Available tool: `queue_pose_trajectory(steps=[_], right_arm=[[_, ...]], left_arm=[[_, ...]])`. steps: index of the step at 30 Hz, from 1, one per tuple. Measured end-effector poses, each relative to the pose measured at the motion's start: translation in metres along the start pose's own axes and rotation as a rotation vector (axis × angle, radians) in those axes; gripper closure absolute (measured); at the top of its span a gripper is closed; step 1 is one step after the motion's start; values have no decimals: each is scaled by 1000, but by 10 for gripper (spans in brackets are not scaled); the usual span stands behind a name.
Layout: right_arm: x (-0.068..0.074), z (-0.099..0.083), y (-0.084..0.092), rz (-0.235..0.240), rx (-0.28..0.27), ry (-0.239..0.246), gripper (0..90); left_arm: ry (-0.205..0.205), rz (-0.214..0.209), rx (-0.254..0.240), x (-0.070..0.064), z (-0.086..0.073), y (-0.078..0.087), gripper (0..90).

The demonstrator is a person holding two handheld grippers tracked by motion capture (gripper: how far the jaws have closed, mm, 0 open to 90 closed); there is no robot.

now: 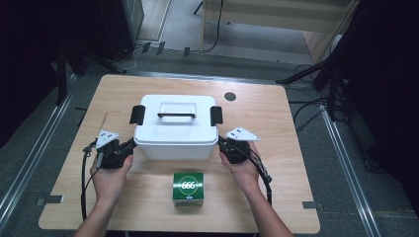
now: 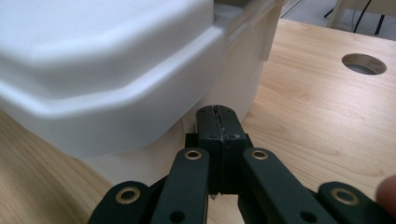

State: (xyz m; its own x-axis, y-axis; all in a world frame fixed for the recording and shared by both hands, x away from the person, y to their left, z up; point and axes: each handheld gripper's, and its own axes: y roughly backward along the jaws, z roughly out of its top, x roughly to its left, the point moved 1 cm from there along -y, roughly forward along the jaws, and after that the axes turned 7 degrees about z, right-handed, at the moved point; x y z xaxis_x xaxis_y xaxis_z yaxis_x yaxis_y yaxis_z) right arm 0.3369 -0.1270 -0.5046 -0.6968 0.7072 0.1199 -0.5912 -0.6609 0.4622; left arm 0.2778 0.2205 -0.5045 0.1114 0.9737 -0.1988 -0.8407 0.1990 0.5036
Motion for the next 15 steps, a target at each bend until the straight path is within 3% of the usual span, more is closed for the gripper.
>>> queue_pose_trajectory(steps=[15], right_arm=[[-3,-10,20,-55,-5,-1,900]], left_arm=[[-13,-20,5,-19,-6,2,900]])
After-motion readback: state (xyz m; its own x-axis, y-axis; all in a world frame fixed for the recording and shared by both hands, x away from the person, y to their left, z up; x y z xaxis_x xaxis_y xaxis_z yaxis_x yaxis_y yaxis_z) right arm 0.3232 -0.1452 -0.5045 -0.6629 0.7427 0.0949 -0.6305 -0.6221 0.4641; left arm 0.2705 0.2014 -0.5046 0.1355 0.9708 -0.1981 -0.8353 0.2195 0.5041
